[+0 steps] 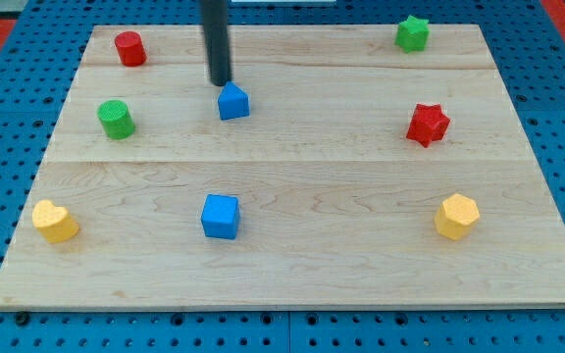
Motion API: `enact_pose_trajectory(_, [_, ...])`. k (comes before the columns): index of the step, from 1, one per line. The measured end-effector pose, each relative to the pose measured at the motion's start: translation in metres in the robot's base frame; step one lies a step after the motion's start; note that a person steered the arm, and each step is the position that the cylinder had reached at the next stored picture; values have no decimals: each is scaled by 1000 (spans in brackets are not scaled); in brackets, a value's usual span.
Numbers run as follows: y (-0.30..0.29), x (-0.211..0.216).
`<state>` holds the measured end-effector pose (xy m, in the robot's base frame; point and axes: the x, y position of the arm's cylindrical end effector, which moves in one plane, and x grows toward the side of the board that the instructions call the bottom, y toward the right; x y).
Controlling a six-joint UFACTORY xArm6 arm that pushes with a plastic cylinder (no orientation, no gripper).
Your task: Push the yellow heart towards the bottom left of the board
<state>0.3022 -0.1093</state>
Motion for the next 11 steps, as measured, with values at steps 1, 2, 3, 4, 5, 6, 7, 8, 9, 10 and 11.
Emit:
enact_pose_trajectory(1, [-4, 29])
enact_pose_trajectory(2, [11, 42])
enact_pose_trajectory(3, [15, 55])
enact_pose_trajectory(4, [20, 81])
enact_pose_trajectory(5, [24, 111])
enact_pose_trajectory(6, [60, 149])
enact_pose_trajectory(7, [129, 161])
enact_pose_trajectory(8, [233, 143])
enact_pose_trajectory(9, [337, 144])
enact_pose_trajectory(10, [346, 110])
enact_pose_trajectory(11, [306, 80])
